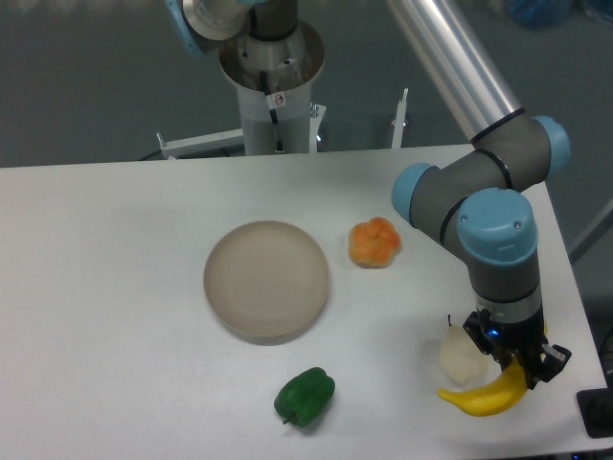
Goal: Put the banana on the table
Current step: 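Lift the held yellow banana up off the table with the gripper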
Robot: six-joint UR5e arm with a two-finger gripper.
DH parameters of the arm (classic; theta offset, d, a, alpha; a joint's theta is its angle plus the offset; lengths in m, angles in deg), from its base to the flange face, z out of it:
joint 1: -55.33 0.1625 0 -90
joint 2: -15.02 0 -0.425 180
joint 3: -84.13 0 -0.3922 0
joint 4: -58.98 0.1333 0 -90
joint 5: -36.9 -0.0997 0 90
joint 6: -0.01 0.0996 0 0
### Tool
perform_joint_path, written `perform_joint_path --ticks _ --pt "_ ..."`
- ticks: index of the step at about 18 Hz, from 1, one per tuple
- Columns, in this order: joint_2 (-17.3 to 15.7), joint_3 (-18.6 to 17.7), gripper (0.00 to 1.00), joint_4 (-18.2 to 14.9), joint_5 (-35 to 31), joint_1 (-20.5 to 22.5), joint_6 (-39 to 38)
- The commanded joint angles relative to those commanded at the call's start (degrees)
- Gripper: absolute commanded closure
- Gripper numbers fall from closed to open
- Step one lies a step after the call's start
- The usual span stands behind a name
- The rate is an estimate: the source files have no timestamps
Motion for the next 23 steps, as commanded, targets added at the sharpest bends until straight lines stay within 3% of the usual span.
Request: perform_joint_path --ticks 7,10,13,16,23 --pt "-1.1 -1.2 0.64 -0.2 0.5 -0.2 0.0" --pt "-3.4 -3.8 0.64 -0.4 0.6 0.3 0.1" --pt "-6.8 -7.6 0.64 -0.4 0.8 1.1 0.4" --pt "-9.7 -12.2 0.64 -0.3 1.2 2.8 6.5" --pt "-16.8 -23.6 0.64 0.0 9.3 12.6 22.7"
